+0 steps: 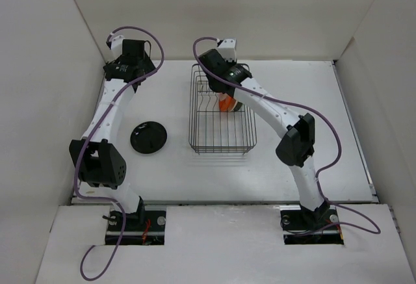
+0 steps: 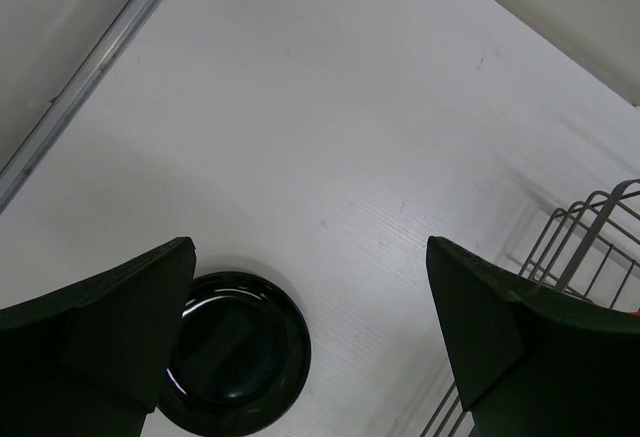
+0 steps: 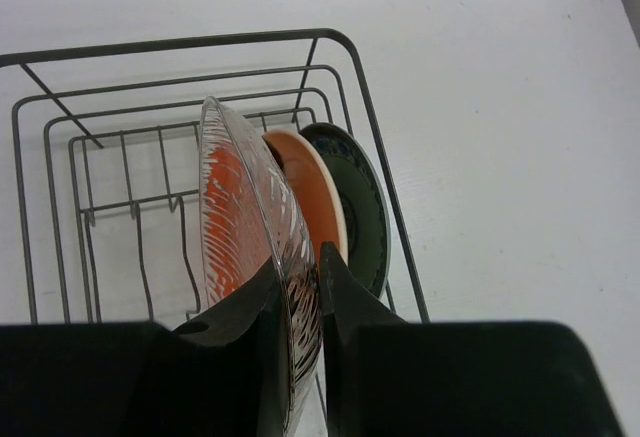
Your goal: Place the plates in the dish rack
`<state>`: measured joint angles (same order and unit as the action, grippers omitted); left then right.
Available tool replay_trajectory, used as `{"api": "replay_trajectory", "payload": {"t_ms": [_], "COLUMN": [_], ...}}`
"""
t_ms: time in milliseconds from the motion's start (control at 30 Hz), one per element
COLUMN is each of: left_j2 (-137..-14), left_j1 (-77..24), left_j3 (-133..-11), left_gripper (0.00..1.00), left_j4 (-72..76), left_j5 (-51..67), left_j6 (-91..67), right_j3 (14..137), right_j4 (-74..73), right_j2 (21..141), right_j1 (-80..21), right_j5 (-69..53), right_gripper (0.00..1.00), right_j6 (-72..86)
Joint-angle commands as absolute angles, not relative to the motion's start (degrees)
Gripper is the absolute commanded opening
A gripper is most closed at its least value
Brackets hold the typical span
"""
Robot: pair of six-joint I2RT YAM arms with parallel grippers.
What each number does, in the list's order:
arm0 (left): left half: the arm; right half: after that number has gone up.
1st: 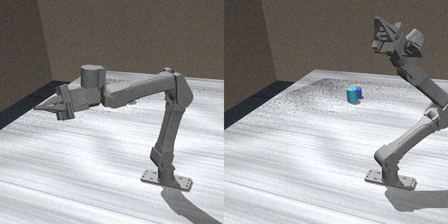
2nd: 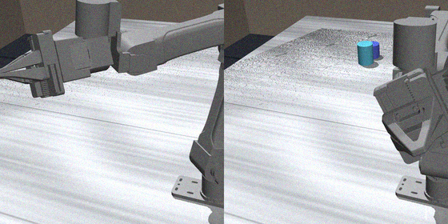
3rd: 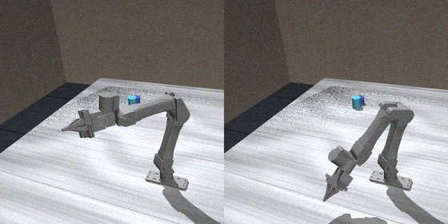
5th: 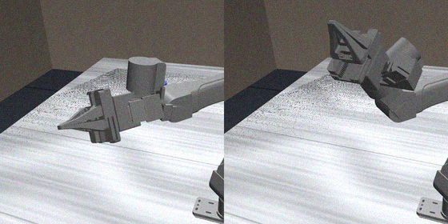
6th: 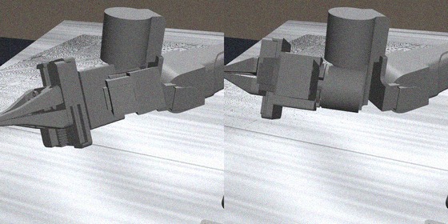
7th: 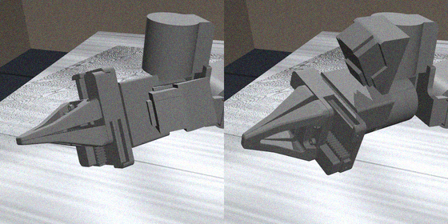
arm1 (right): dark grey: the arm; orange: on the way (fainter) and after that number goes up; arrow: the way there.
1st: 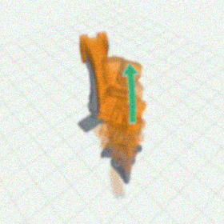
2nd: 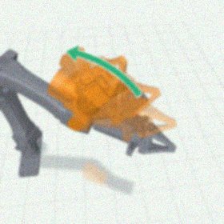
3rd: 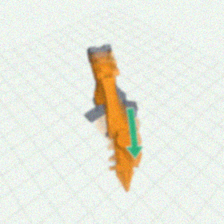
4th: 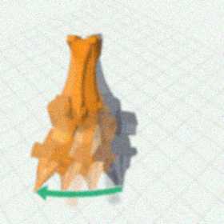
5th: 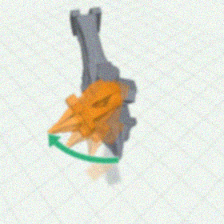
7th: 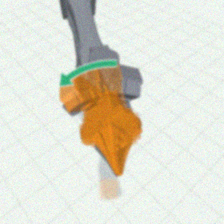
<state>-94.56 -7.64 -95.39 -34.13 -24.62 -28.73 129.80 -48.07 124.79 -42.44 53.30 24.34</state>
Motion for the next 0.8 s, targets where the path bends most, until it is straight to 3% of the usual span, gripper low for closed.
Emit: {"api": "replay_trajectory", "payload": {"t_ms": [0,667,767], "left_j2": [-92.81,-92.81,-92.81], "left_j1": [-7.65,-7.65,-7.65], "left_j3": [-98.26,-97.73,-97.73], "left_gripper": [1.0,1.0,1.0], "left_j4": [-34.28,-33.75,-33.75], "left_j5": [-25.76,-23.55,-23.55], "left_j6": [-28.04,-26.98,-26.98], "right_j3": [134.38,136.05,136.05], "right_j4": [-48.26,-45.26,-44.74], "right_j2": [124.01,130.69,131.3], "right_j1": [-42.01,-40.96,-40.96], "right_j5": [56.34,53.79,52.56], "right_gripper": [0.0,0.0,0.07], "right_j6": [22.51,20.3,20.3]}}
